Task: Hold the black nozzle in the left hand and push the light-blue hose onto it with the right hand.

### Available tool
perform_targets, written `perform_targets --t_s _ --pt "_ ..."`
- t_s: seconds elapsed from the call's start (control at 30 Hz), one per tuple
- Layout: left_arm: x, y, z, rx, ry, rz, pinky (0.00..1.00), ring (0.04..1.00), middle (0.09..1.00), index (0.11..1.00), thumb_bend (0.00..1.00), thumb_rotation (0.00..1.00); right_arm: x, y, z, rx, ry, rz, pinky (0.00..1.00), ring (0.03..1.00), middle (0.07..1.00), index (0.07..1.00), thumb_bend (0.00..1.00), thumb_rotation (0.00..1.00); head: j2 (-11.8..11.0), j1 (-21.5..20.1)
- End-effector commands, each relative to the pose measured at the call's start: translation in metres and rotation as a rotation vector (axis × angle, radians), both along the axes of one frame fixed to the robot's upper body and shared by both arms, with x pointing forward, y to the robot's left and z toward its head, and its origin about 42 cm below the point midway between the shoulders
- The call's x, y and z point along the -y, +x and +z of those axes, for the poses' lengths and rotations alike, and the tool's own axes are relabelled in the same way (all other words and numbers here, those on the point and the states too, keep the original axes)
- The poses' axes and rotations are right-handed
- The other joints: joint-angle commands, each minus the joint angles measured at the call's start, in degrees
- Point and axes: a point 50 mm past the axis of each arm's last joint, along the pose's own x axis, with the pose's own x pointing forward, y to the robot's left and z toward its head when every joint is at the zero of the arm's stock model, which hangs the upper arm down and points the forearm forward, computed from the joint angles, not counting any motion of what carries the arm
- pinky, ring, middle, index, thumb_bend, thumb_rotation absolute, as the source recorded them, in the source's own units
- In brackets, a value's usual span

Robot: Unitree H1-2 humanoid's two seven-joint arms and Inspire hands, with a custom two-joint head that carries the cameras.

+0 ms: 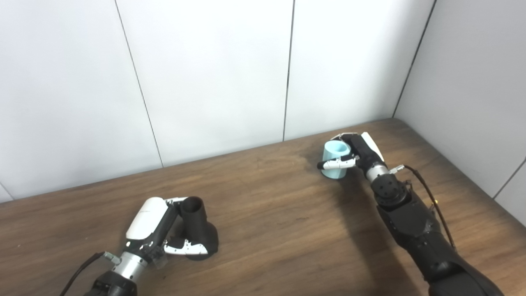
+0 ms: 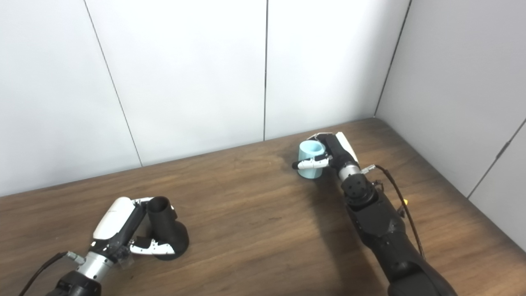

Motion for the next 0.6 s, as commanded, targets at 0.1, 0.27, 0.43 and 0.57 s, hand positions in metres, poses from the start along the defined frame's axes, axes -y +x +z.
perform_targets --t_s 0.1,0.27,0.43,0.57 --pt "-0.056 -0.092 -0.12 -0.355 0.23 0.049 0.52 0.561 0.436 0.493 0.53 0.0 -0.007 -0.004 -0.013 -0.033 -0.083 -0.007 0.45 0.442 0.504 0.496 0.52 0.0 0.12 0.17" --pt "-0.056 -0.092 -0.121 -0.35 0.233 0.048 0.5 0.553 0.42 0.498 0.52 0.0 -0.015 -0.003 -0.005 0.092 -0.072 -0.014 0.44 0.442 0.504 0.483 0.52 0.0 0.26 0.54" --pt "-0.054 -0.091 -0.121 -0.348 0.242 0.052 0.5 0.552 0.424 0.497 0.52 0.0 -0.041 0.003 0.032 0.256 -0.082 0.057 0.43 0.45 0.494 0.488 0.52 0.0 0.46 1.67" --pt "-0.05 -0.09 -0.121 -0.349 0.247 0.05 0.5 0.552 0.427 0.498 0.52 0.0 -0.071 0.004 0.066 0.304 -0.014 0.126 0.42 0.455 0.496 0.482 0.52 0.0 0.76 3.08"
